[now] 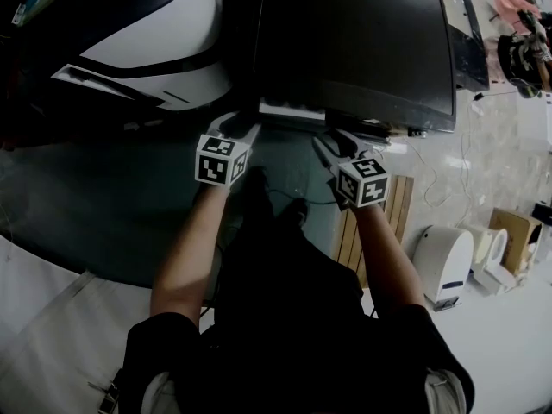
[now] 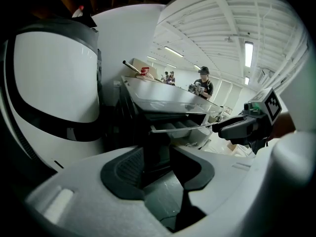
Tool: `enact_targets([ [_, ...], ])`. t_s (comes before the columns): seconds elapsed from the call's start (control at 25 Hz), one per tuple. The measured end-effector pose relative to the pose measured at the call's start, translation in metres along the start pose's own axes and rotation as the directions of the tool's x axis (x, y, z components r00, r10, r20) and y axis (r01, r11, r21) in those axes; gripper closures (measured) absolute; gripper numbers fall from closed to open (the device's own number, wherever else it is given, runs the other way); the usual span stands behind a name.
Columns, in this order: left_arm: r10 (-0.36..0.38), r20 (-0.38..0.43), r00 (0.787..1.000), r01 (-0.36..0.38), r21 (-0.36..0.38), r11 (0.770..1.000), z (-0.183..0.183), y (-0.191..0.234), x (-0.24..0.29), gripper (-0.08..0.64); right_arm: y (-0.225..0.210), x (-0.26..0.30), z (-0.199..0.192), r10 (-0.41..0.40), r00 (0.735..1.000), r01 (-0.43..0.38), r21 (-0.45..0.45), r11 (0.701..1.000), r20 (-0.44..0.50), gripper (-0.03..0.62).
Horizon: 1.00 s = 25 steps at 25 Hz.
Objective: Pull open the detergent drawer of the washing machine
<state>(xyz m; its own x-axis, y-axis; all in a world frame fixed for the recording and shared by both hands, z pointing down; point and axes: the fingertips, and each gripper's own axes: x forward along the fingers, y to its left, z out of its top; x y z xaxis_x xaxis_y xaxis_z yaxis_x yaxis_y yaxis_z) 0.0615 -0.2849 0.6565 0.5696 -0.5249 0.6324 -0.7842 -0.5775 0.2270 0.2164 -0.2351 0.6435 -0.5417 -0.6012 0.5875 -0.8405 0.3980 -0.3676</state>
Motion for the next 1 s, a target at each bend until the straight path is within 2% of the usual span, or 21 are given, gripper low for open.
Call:
enact_targets([
  [0.56, 0.036, 0.003, 0.999, -0.035, -0.034, 0.999, -0.033, -0.024, -0.032, 0.402, 0.025, -0.029, -0.034, 0.021, 0.999, -0.024, -0.059, 0.998, -0.048, 0.399],
  [0.76, 0.045, -0.010, 0.999, -0.045, -0.052, 0.998, -0.045, -0.035, -0.043, 0.402, 0.035, -0.039, -0.050, 0.042, 0.996, -0.046, -0.040, 0.998, -0.079, 0.399],
  [1.0, 0.018, -0.051, 0.999, -0.022, -0.076, 0.997, -0.052, -0.041, -0.052, 0.390, 0.038, -0.049, -0.055, 0.033, 0.994, -0.040, -0.066, 0.997, -0.100, 0.399],
])
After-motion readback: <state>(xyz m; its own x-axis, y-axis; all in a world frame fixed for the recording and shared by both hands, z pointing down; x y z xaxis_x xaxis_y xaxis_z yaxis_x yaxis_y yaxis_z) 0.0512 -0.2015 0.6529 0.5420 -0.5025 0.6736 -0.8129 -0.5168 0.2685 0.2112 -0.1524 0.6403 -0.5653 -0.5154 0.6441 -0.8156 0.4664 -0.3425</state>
